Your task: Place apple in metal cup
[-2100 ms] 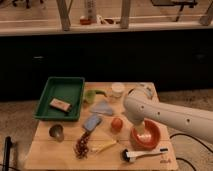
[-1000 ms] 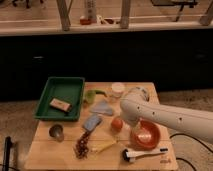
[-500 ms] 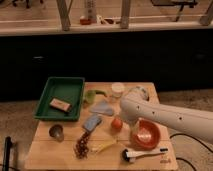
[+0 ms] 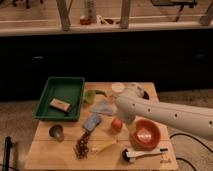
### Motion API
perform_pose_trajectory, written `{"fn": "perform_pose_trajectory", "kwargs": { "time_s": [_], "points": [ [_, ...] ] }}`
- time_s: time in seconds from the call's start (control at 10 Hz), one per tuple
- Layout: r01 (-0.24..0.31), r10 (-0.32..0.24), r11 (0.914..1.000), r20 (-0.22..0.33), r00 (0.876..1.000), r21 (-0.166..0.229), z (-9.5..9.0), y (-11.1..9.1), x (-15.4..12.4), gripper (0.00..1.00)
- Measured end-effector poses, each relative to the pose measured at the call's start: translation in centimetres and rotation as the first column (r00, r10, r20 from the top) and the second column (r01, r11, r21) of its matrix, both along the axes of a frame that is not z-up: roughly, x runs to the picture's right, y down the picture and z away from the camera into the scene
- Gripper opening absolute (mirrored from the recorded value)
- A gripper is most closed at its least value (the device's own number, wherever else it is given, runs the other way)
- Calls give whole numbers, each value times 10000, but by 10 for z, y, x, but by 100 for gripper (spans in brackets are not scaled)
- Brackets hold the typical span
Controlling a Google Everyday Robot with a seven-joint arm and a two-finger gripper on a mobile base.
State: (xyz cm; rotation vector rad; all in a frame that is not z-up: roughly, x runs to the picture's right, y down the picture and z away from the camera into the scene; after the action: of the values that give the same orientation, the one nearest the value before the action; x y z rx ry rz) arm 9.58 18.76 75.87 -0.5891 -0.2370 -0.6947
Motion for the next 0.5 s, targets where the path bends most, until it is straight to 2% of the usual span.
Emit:
{"fn": "perform_pose_trajectory", "kwargs": {
  "time_s": [0.5],
  "points": [
    [-692,691,9976,-459,9966,2,6,-1,-18,80]
  ]
}}
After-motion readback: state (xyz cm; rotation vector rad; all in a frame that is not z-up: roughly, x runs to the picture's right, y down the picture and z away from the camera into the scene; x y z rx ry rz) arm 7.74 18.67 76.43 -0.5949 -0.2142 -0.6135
